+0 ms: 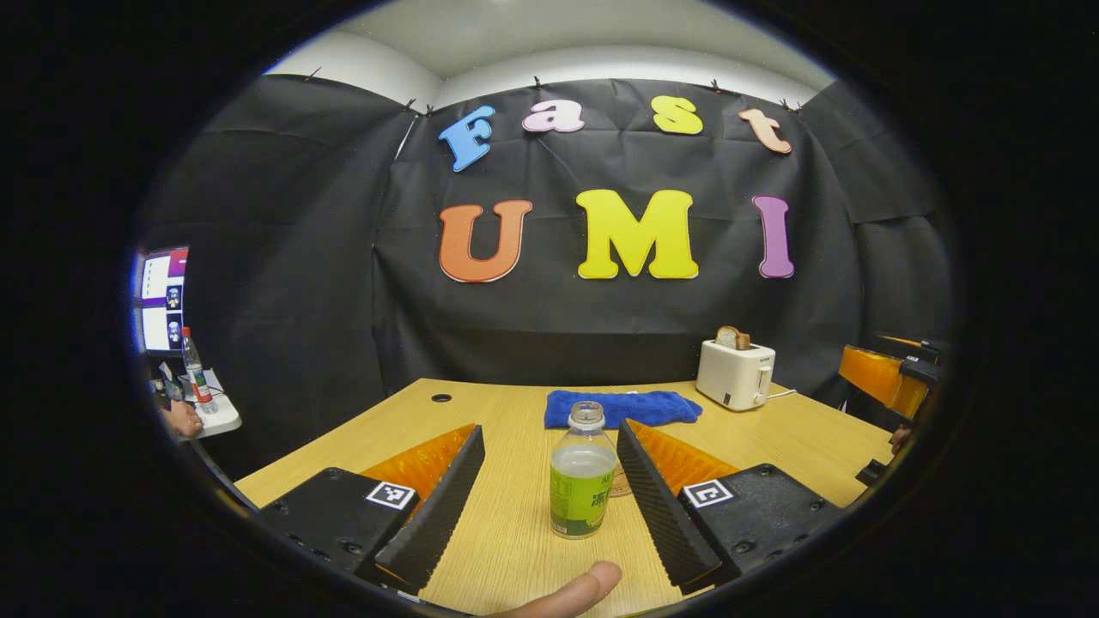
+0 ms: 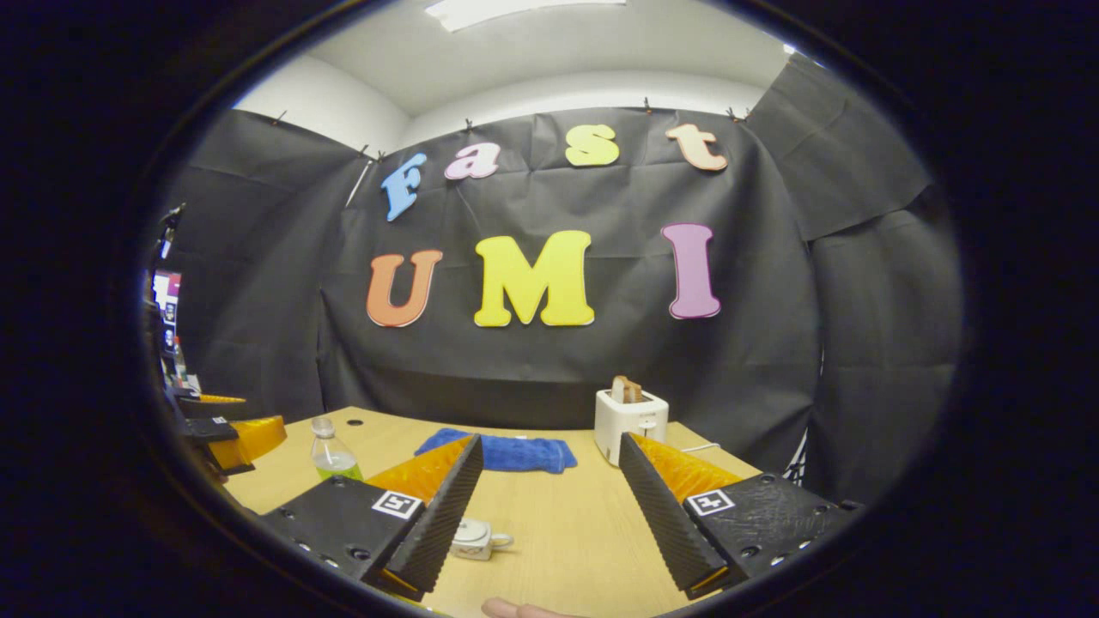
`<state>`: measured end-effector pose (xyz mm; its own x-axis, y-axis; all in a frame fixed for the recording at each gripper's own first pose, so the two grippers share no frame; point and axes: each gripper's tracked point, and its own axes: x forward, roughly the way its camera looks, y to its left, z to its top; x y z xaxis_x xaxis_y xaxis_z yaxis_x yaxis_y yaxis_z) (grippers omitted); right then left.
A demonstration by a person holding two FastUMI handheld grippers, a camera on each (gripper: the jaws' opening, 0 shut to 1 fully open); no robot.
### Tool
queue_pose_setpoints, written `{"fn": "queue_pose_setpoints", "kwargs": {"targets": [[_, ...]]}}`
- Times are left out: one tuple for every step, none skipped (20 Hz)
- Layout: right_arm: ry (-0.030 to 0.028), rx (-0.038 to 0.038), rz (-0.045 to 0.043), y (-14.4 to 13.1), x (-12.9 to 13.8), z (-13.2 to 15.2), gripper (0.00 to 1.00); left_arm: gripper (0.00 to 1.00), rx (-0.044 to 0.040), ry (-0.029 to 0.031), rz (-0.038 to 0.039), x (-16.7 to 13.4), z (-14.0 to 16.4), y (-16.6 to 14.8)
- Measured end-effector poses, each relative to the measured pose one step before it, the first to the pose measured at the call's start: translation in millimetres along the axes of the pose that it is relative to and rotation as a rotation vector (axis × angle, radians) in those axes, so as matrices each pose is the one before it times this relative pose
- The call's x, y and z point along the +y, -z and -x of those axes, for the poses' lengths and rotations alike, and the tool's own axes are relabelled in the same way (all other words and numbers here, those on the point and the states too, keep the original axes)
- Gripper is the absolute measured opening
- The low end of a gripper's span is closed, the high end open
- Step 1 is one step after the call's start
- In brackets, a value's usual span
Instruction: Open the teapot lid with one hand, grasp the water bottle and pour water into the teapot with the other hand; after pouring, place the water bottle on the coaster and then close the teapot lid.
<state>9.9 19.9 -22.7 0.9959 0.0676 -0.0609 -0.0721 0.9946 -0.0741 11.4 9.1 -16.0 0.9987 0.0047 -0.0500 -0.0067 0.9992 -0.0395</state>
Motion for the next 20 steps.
{"fn": "queue_pose_setpoints", "kwargs": {"targets": [[-0.0011, 0.00322, 0.00614, 2.58, 1.36, -1.98, 0.95, 0.97, 0.00164, -0.00047, 0.00026, -0.06, -1.36, 1.37], [-0.00717, 0.00586, -0.00016, 4.99, 3.81, -3.15, 0.95, 0.97, 0.00299, -0.00073, -0.00023, 0.86, -0.19, 1.62], [0.00006, 0.01144, -0.00086, 4.56, 2.49, -4.22, 0.96, 0.97, 0.00403, -0.00061, -0.00049, -0.18, -1.85, 1.65], [0.00207, 0.01476, 0.00618, 7.41, 1.48, -5.63, 0.96, 0.97, 0.00528, 0.00023, -0.00088, -1.62, -0.26, 1.06], [-0.00178, 0.01524, 0.00492, 6.27, 2.48, -4.37, 0.94, 0.97, 0.00513, 0.00084, -0.00079, -0.38, -1.24, 1.39], [-0.00788, 0.01126, 0.00254, 7.12, 4.39, -4.48, 0.96, 0.97, 0.00295, 0.00039, -0.00157, 0.83, 0.27, 1.21], [-0.00719, 0.01118, 0.00564, 5.51, 3.91, -4.48, 0.96, 0.97, 0.00025, 0.00393, 0.00093, -1.21, -0.66, 0.4], [-0.00651, 0.01092, 0.006, 6.44, 3.52, -4.68, 0.96, 0.97, 0.00188, 0.01105, 0.0055, -1.27, -0.07, 1.33], [-0.01023, 0.00609, -0.00029, 4.59, 4.2, -5.02, 0.96, 0.97, 0.00606, 0.00773, 0.00748, -1.0, 0.2, 0.74], [-0.01026, 0.00586, -0.00481, 6.12, 4.46, -4.89, 0.96, 0.97, 0.00106, 0.001, 0.00618, 0.49, -1.04, 0.74], [-0.00435, 0.00172, -0.00953, 4.29, 2.99, -5.11, 0.96, 0.97, -0.00105, -0.00309, 0.00112, 1.7, -1.76, -0.31], [-0.00216, -0.0025, -0.01734, 4.24, 0.91, -4.93, 0.96, 0.97, 0.00309, -0.0072, -0.00074, 1.07, -0.62, 1.0], [-0.00166, 0.00722, -0.0126, 5.35, 2.85, -5.3, 0.96, 0.97, 0.00114, -0.00821, 0.00237, 1.84, -0.8, 0.2], [-0.00529, 0.01154, -0.00537, 9.27, 4.55, -4.84, 0.96, 0.97, 0.00269, -0.00473, 0.00377, 1.37, 0.09, 1.22], [-0.0105, 0.01219, 0.00399, 7.34, 5.76, -5.2, 0.96, 0.97, 0.0049, -0.00088, 0.00373, 0.26, -0.33, 1.03], [-0.01143, 0.00935, 0.00848, 7.53, 5.9, -5.76, 0.96, 0.97, 0.00091, 0.00247, 0.00371, 0.16, -0.51, 1.02], [-0.01232, 0.00246, 0.00774, 4.94, 4.96, -4.61, 0.97, 0.97, 0.00047, 0.00319, 0.00242, -0.69, 0.3, -0.29], [-0.01327, -0.00411, 0.00644, 4.11, 4.97, -4.57, 0.96, 0.97, -0.00007, 0.00307, 0.00297, 0.17, -0.79, 0.41], [-0.00879, -0.00651, 0.00402, 2.82, 3.35, -3.72, 0.97, 0.97, 0.00208, -0.00057, 0.00083, 0.77, -0.18, 0.55], [-0.00448, -0.0028, 0.00137, 6.11, 2.21, -2.07, 0.96, 0.97, 0.00215, -0.00248, 0.00054, 0.86, -0.46, 1.16]]}}
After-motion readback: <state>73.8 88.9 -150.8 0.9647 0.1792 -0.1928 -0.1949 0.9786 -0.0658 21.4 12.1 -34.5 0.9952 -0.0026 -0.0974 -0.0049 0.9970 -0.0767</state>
